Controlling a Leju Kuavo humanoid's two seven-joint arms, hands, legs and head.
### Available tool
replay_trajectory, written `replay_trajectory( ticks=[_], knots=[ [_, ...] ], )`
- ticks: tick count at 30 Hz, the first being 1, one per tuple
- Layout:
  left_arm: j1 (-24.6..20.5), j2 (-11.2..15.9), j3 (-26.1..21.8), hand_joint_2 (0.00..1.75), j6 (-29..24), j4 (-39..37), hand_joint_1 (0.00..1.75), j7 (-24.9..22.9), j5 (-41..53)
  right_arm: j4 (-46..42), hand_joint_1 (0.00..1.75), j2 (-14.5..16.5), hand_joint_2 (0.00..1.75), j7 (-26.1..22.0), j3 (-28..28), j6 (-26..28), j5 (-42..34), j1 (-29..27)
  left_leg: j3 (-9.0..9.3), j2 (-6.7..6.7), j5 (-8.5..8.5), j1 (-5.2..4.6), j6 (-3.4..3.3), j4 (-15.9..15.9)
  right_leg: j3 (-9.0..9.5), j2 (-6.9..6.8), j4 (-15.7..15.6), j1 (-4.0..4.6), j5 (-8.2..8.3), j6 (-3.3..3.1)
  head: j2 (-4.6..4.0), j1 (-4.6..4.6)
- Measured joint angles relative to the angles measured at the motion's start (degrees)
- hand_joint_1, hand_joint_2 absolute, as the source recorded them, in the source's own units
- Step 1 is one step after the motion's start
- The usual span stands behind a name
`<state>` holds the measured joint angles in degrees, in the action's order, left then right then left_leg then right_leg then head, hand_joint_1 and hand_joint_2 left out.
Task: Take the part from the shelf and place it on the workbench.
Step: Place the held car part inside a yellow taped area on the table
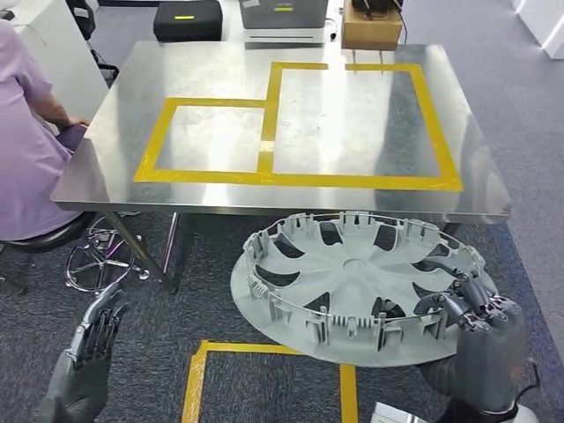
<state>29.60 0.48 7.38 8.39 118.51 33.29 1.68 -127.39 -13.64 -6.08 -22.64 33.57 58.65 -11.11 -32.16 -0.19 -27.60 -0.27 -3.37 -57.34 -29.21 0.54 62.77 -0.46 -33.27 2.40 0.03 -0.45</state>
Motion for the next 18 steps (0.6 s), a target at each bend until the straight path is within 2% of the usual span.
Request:
replay_trajectory(
  ticks=[2,3,4,5,6,7,8,9,10,12,13,14,15,16,17,18],
  knots=[
    [-0.2,0.0,0.0,0.00,0.0,0.0,0.00,-0.3,-0.1,0.0,1.75,0.0,1.75,0.6,-0.3,-0.6,0.1,0.8,1.03,0.03,-0.85,0.16,0.07,0.2,-5.02,-0.06,6.7,-0.22,-2.04,0.68,0.01,0.31],
    [-0.3,0.0,0.0,0.00,0.0,0.0,0.00,-0.3,-0.1,0.0,1.75,0.0,1.75,1.0,-0.4,-0.8,0.1,1.1,1.62,0.04,-1.42,0.25,0.20,0.2,-7.46,-0.09,9.0,-0.35,-3.19,1.04,0.01,0.39],
    [-0.3,0.0,0.0,0.00,0.0,0.0,0.00,-0.4,-0.2,0.0,1.75,0.0,1.75,1.3,-0.6,-1.1,0.1,1.3,2.37,0.03,-2.05,0.35,0.35,0.2,-9.17,-0.14,9.9,-0.47,-3.81,1.33,0.02,0.45],
    [-0.3,0.0,0.1,0.00,-0.1,0.0,0.00,-0.4,-0.3,0.0,1.75,0.0,1.75,1.5,-0.7,-1.3,0.0,1.5,3.31,0.02,-2.75,0.47,0.52,0.2,-10.02,-0.21,9.1,-0.57,-3.36,1.57,0.02,0.48],
    [-0.3,0.0,0.1,0.00,-0.1,0.0,0.00,-0.4,-0.3,0.0,1.75,0.0,1.75,1.6,-0.8,-1.4,-0.1,1.6,4.40,0.02,-3.55,0.61,0.75,0.2,-10.04,-0.35,6.5,-0.64,-1.48,1.72,0.02,0.54],
    [-0.3,0.0,0.1,0.00,-0.1,0.0,0.00,-0.3,-0.3,0.0,1.75,0.0,1.75,1.4,-0.9,-1.4,-0.5,1.8,5.38,0.02,-4.42,0.71,1.02,0.2,-9.65,-0.64,3.1,-0.70,1.84,1.74,0.02,0.56],
    [-0.2,0.0,0.1,0.00,-0.1,-0.1,0.00,-0.1,-0.3,0.2,1.75,-0.1,1.75,1.0,-0.9,-1.4,-1.0,2.0,6.35,0.04,-5.27,0.77,1.36,0.1,-9.28,-1.01,0.2,-0.66,4.58,1.56,0.01,0.53],
    [-0.2,0.0,0.1,0.00,-0.1,-0.1,0.00,0.2,-0.3,0.4,1.75,-0.2,1.75,0.5,-1.0,-1.4,-1.7,2.2,6.91,0.07,-5.98,0.77,1.76,0.2,-8.81,-1.29,-1.8,-0.51,6.62,1.08,0.01,0.51],
    [-0.2,0.0,0.0,0.00,-0.1,-0.2,0.00,0.4,-0.3,0.6,1.75,-0.2,1.75,0.0,-0.9,-1.4,-2.4,2.5,7.28,0.16,-6.46,0.72,2.17,0.3,-8.62,-1.44,-2.6,-0.34,7.72,0.44,0.01,0.46],
    [-0.2,0.0,0.0,0.00,0.0,-0.3,0.00,0.8,-0.2,0.9,1.75,-0.2,1.75,-0.8,-0.9,-1.6,-3.2,2.9,7.51,0.28,-6.36,0.65,2.97,0.0,-8.08,-1.24,-2.7,-0.19,7.30,-0.90,0.02,0.39],
    [-0.2,0.1,0.0,0.00,0.0,-0.3,0.00,0.9,-0.2,0.9,1.75,-0.2,1.75,-1.0,-0.8,-1.7,-3.4,2.9,7.02,0.32,-5.76,0.66,3.30,-1.2,-7.71,-1.13,-3.0,-0.30,7.26,-1.34,0.02,0.34],
    [-0.2,0.1,0.0,0.00,0.1,-0.3,0.00,1.0,-0.2,1.0,1.75,-0.3,1.75,-1.1,-0.8,-1.8,-3.4,3.0,5.66,0.30,-4.96,0.68,3.57,-3.7,-7.09,-1.06,-3.4,-0.43,7.05,-1.72,0.02,0.26],
    [-0.2,0.1,0.0,0.00,0.1,-0.3,0.00,1.1,-0.2,1.1,1.75,-0.3,1.75,-1.2,-0.7,-1.9,-3.5,3.1,3.53,0.29,-4.53,0.70,3.76,-7.1,-6.38,-0.99,-3.8,-0.55,6.81,-2.01,0.02,0.16],
    [-0.2,0.1,0.0,0.00,0.1,-0.3,0.00,1.1,-0.2,1.2,1.75,-0.3,1.75,-1.2,-0.7,-2.1,-3.4,3.2,0.95,0.28,-4.85,0.73,3.89,-10.8,-5.69,-0.94,-4.1,-0.57,6.44,-2.22,0.02,0.09],
    [-0.2,0.1,0.0,0.00,0.2,-0.4,0.00,1.1,-0.2,1.3,1.75,-0.3,1.75,-1.2,-0.7,-2.3,-3.4,3.4,-1.62,0.27,-6.28,0.74,3.97,-14.0,-4.99,-0.84,-4.3,-0.58,5.96,-2.38,0.02,0.03],
    [-0.2,0.2,0.0,0.00,0.2,-0.4,0.00,1.1,-0.2,1.3,1.75,-0.3,1.75,-1.1,-0.7,-2.6,-3.4,3.6,-3.75,0.27,-8.40,0.73,4.02,-16.0,-4.26,-0.70,-4.4,-0.56,5.40,-2.43,0.02,0.02]
  ],
)
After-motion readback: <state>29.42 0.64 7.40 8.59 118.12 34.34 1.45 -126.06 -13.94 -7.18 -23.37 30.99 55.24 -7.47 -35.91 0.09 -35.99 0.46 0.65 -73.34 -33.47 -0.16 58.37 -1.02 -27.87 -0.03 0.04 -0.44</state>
